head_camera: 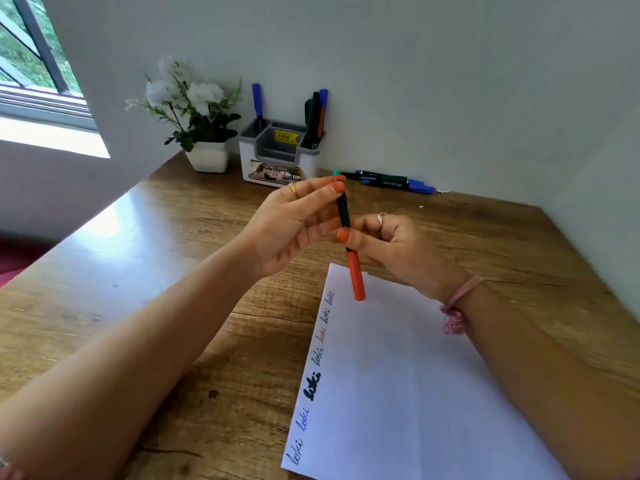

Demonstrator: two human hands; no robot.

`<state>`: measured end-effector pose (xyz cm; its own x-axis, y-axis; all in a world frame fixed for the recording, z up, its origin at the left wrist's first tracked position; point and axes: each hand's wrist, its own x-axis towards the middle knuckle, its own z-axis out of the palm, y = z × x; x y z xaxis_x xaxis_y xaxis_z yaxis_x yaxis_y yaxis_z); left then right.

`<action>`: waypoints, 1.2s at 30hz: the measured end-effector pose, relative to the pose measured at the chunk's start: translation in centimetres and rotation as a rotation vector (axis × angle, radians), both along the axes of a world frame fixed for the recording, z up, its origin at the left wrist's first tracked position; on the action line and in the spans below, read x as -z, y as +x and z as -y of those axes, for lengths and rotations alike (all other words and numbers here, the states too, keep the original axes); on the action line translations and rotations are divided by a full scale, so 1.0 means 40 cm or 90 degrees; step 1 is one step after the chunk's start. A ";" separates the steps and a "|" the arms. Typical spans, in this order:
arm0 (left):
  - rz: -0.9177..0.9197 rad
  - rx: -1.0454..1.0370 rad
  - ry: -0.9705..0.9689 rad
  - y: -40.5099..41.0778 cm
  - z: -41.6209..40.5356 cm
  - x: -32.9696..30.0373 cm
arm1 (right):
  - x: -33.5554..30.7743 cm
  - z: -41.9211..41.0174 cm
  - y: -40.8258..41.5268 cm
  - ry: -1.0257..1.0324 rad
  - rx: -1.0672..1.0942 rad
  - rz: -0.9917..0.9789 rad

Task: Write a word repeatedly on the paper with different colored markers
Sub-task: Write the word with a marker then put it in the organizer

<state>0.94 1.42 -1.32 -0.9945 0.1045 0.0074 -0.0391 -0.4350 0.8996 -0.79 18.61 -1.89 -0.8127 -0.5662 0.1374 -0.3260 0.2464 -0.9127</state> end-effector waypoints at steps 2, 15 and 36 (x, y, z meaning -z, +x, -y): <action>0.006 0.042 -0.122 0.009 -0.008 -0.003 | -0.002 -0.003 0.001 -0.068 0.002 0.033; -0.097 0.128 -0.305 0.062 -0.061 0.008 | -0.010 0.003 0.008 -0.197 0.011 0.022; -0.266 0.052 -0.841 -0.059 0.089 0.087 | 0.066 -0.021 -0.028 -0.053 -0.097 0.075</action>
<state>-1.43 -2.12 -4.80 -0.9339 0.3245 0.1504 0.3482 0.7290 0.5893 -1.91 19.46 -4.53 -0.7320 -0.6743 0.0975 -0.2434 0.1252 -0.9618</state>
